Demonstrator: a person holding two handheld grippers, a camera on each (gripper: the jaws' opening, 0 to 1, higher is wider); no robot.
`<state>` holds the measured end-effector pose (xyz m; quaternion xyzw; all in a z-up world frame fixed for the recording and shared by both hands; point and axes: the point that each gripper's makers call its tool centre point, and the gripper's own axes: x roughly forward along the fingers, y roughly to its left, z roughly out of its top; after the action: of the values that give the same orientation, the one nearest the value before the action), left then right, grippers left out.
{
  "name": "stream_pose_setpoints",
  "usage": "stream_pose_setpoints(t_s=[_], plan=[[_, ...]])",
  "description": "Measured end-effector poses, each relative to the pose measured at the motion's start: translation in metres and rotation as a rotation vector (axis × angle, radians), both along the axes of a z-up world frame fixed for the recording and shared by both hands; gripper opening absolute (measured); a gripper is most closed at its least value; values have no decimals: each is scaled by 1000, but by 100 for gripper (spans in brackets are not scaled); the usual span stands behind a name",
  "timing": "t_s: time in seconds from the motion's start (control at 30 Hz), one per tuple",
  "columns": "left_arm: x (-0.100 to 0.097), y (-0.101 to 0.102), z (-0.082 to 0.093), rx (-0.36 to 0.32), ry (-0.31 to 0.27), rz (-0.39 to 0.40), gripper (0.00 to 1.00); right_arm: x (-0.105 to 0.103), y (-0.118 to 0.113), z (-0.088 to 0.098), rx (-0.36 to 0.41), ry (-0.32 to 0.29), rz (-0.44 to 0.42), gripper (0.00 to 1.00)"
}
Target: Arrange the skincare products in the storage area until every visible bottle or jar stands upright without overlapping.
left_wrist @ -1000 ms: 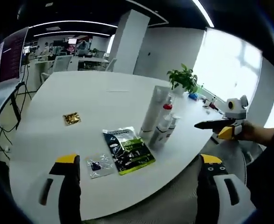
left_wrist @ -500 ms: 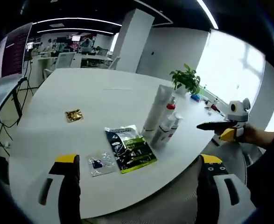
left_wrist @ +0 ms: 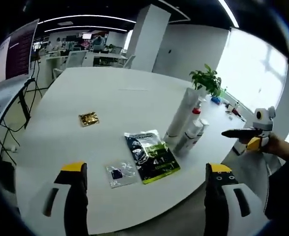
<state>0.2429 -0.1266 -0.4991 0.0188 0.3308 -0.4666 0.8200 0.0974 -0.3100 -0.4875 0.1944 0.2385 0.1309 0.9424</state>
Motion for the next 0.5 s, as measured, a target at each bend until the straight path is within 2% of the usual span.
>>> stream_pose_setpoints(t_s=[0.5], plan=[[33,-5,-12,61,37,40,85,1,-4,0,16,3,-26,92]])
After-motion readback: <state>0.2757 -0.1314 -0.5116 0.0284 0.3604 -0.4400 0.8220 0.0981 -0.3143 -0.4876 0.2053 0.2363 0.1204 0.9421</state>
